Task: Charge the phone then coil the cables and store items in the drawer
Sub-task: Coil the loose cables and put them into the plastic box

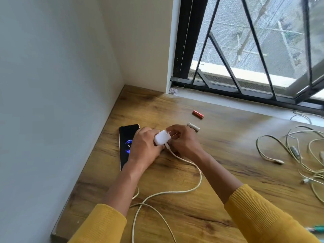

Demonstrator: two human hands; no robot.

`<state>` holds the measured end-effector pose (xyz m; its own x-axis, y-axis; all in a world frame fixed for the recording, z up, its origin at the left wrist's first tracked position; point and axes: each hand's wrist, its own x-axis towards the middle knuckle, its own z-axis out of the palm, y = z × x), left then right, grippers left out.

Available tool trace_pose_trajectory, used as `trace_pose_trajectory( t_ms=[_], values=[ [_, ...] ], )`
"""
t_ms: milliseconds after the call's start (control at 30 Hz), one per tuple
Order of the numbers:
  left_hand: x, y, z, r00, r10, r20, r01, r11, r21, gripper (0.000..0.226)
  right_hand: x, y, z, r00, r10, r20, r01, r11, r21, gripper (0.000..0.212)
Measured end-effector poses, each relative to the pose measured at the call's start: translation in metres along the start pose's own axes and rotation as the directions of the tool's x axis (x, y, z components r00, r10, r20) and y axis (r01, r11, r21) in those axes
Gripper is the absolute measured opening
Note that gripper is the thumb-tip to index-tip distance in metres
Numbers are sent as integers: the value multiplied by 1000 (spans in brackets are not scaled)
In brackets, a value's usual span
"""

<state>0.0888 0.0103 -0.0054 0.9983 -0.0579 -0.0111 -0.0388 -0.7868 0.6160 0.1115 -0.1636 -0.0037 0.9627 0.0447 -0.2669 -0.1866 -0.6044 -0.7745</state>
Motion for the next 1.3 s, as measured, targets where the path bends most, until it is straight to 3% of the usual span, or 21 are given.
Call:
trace_pose_trajectory(
  t_ms=[167, 367, 667, 1067, 1300],
  values=[
    [-9, 8, -19, 998, 64, -6, -65, 992, -110, 59, -12, -6, -21, 996, -30, 79, 14, 982, 186, 57],
    [-25, 27, -50, 986, 146, -79, -159, 964, -212, 64, -34, -27, -47, 973, -214, 90, 171, 923, 344, 49],
    [-37, 71, -114, 940, 320, -116, -338, 846, -412, 67, -79, -69, -101, 875, -481, 60, 316, 661, 681, 53],
    [-45, 117, -168, 833, 504, -229, -539, 642, -545, 63, -108, -112, -141, 786, -618, -34, 404, 471, 785, 54],
    [-44, 134, -178, 813, 528, -244, -519, 467, -716, 63, -113, -136, -149, 761, -647, -52, 379, 377, 845, 54]
  ],
)
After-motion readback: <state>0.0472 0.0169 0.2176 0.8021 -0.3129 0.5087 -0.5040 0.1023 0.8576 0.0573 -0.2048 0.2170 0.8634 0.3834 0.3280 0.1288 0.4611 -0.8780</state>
